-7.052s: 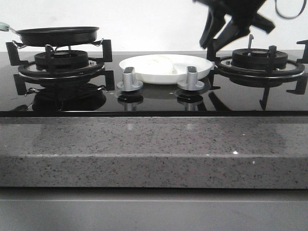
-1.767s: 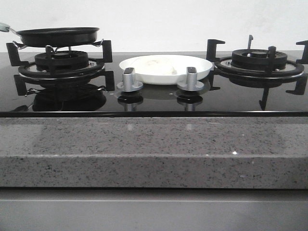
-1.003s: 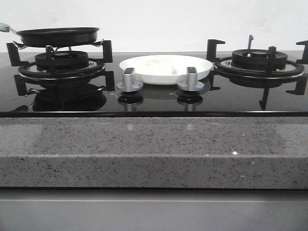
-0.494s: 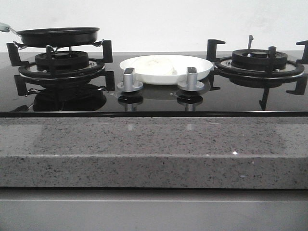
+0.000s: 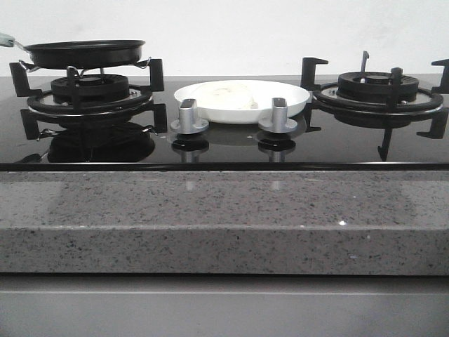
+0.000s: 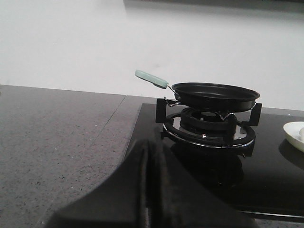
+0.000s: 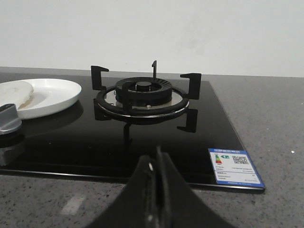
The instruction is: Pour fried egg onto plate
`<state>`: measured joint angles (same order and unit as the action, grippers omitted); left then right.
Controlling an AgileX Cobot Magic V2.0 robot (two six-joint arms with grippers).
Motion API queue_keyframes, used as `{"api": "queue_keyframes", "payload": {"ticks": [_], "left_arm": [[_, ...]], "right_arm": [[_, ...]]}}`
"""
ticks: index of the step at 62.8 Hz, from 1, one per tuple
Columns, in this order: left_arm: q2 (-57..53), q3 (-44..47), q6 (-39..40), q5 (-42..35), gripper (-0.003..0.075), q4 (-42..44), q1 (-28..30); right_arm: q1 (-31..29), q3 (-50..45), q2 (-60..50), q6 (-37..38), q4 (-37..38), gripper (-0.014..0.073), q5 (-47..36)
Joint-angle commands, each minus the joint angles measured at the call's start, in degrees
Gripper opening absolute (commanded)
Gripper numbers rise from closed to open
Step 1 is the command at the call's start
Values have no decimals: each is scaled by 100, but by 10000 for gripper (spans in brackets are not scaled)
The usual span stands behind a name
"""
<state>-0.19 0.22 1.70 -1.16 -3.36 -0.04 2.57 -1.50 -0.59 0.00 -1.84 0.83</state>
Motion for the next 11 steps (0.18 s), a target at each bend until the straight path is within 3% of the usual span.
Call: {"api": "queue_keyframes", "payload": {"ticks": [1,11], "left_arm": [[-92,29,59,-463,-20,-40,7],[-92,29,59,-463,-20,-40,7]], "right_arm": [[-48,29,-99,0,82,-118,-417],[-48,29,-99,0,82,-118,-417]]}}
